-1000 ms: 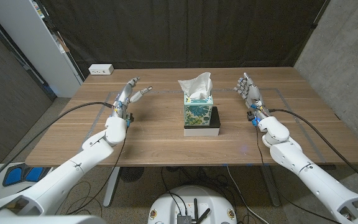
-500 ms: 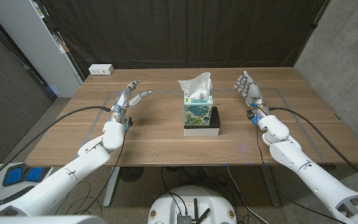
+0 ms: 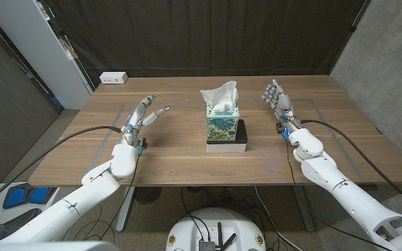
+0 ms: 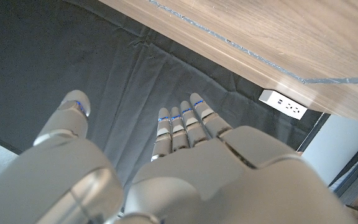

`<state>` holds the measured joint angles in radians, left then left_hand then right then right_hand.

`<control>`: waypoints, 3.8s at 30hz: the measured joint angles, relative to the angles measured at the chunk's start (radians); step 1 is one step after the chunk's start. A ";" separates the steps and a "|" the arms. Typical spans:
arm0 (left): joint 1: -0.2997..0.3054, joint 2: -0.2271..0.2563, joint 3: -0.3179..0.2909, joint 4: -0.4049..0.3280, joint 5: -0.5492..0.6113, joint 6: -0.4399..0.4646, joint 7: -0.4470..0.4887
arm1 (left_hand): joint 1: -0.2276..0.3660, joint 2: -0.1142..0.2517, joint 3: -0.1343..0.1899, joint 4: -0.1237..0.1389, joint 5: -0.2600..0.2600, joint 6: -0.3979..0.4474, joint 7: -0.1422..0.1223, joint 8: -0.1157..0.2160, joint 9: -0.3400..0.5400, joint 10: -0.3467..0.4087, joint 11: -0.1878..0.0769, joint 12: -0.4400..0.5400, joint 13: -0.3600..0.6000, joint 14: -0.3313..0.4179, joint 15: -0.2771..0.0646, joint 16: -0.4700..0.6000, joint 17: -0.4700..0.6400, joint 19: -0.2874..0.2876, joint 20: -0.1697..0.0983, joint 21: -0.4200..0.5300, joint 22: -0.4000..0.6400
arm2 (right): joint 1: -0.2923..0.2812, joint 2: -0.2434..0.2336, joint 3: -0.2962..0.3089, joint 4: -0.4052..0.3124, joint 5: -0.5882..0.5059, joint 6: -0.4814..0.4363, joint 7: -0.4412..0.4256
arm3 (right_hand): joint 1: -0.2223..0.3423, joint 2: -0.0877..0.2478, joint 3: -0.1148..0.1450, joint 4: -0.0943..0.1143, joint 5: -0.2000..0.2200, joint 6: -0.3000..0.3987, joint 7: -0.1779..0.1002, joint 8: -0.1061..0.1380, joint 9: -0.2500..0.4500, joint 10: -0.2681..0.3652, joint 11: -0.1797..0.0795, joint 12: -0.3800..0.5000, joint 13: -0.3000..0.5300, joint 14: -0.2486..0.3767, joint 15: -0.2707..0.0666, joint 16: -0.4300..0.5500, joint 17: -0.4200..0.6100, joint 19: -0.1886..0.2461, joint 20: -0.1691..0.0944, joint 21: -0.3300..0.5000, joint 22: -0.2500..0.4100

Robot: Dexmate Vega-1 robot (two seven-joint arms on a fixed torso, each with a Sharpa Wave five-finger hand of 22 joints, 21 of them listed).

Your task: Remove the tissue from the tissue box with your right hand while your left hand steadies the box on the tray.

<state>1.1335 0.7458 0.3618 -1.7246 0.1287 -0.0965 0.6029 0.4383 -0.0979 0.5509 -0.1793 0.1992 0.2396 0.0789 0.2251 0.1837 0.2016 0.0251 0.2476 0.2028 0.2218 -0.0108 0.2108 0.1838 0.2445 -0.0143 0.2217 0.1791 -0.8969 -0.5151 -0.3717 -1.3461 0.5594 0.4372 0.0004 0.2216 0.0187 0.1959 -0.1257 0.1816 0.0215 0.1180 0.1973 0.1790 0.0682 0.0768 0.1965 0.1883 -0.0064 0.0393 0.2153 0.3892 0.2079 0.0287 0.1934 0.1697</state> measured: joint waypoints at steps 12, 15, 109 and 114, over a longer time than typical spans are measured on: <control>0.111 0.037 -0.050 -0.092 0.025 -0.015 0.007 | 0.000 0.000 -0.004 0.004 0.000 0.000 0.000 -0.006 0.000 0.000 0.000 -0.005 0.000 0.000 0.000 -0.002 0.000 0.000 0.000 0.000 0.000 | -0.003 -0.003 -0.001 -0.005 -0.003 -0.002 -0.003 | 0.000 0.000 0.000 0.000 0.000 0.000 0.000 0.000 0.005 0.000 0.000 0.000 0.000 0.000 0.000 0.000 0.000 0.000 0.000 0.000 0.000; 0.149 0.050 -0.065 -0.123 0.038 -0.017 0.006 | 0.000 0.000 -0.004 0.004 0.000 0.000 0.000 -0.008 0.000 0.000 0.000 -0.005 0.000 0.000 0.000 -0.004 0.000 0.000 0.000 0.000 0.000 | -0.005 -0.004 0.000 -0.010 -0.004 -0.004 -0.007 | 0.000 0.000 0.000 0.000 0.000 0.000 0.000 0.000 0.005 0.004 0.004 0.000 0.000 0.000 0.000 0.000 -0.003 0.000 0.000 0.000 0.000; -0.118 -0.075 0.072 0.215 -0.165 -0.559 -0.529 | 0.037 -0.087 -0.147 -0.001 -0.022 -0.301 0.038 -0.011 0.009 -0.214 0.075 -0.033 0.032 -0.134 0.051 -0.018 0.002 -0.017 0.050 -0.031 -0.007 | -0.029 0.026 0.000 -0.027 -0.041 0.034 -0.069 | -0.008 0.003 -0.003 -0.008 0.000 0.007 -0.004 0.000 0.005 0.001 0.002 0.000 0.000 0.011 -0.004 0.000 -0.014 0.007 0.007 0.000 0.000; -0.147 -0.086 0.090 0.243 -0.174 -0.569 -0.552 | 0.041 -0.084 -0.152 0.002 -0.022 -0.289 0.039 -0.006 0.009 -0.204 0.075 -0.025 0.032 -0.123 0.052 -0.014 0.002 -0.018 0.050 -0.031 -0.007 | -0.032 0.027 -0.001 -0.032 -0.043 0.034 -0.075 | -0.008 0.003 -0.003 -0.008 0.000 0.007 -0.004 0.000 0.005 0.001 0.002 0.000 0.000 0.011 -0.004 0.000 -0.014 0.007 0.007 0.000 0.000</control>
<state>0.9869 0.6596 0.4521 -1.4815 -0.0457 -0.6653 0.0510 0.4797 -0.1816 0.3990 -0.1771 0.1771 -0.0496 0.1179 0.2187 0.1930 -0.0020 0.0999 0.2228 0.2347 0.0985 0.0408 0.1965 0.1862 0.2269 0.0360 0.1910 0.1722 -0.9288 -0.4882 -0.3724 -1.3781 0.5160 0.4711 -0.0750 0.2137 0.0215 0.1929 -0.1340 0.1817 0.0285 0.1143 0.1972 0.1836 0.0697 0.0785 0.1965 0.1883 0.0042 0.0357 0.2153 0.3756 0.2149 0.0359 0.1934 0.1696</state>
